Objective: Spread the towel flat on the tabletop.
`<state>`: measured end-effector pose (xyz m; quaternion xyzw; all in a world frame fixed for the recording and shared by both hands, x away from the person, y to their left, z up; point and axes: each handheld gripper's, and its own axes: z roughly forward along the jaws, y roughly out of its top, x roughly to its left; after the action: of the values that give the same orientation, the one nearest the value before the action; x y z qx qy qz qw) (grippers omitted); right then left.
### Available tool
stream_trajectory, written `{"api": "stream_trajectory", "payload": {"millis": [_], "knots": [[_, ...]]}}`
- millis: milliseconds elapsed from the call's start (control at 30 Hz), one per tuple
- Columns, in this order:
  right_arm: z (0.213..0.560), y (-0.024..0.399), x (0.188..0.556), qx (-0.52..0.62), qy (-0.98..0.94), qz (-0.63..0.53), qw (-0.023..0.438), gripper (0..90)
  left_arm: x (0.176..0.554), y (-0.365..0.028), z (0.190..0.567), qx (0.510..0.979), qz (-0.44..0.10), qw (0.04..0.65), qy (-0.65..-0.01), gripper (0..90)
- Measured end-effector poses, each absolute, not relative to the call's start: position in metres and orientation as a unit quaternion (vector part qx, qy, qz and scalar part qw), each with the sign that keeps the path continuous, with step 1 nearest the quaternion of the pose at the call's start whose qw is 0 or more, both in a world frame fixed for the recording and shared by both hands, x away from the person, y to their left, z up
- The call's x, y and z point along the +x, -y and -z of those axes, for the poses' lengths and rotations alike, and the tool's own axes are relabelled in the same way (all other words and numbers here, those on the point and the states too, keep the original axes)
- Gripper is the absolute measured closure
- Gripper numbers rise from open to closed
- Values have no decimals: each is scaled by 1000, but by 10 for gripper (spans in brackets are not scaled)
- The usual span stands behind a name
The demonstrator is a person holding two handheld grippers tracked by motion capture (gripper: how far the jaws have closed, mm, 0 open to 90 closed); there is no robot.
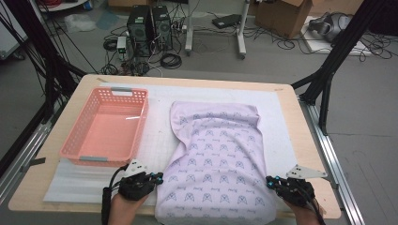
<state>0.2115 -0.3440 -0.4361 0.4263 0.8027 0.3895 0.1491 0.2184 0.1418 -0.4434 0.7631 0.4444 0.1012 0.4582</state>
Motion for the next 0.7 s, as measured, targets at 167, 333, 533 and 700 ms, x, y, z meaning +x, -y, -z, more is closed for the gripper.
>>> {"api": "stream_trajectory", "payload": {"millis": [167,333,533,700], "knots": [[425,350,197,416,-804,-400,144,867,201,-152,442,764,-71,468,-439,880],[420,354,179,408,-815,-394,123,862,186,-155,447,788,-42,458,-410,853],[424,352,185,439,-792,-403,134,638,200,-152,446,762,-85,477,-430,530],[430,346,204,465,-776,-398,152,642,222,-140,446,755,-98,475,-442,540]]}}
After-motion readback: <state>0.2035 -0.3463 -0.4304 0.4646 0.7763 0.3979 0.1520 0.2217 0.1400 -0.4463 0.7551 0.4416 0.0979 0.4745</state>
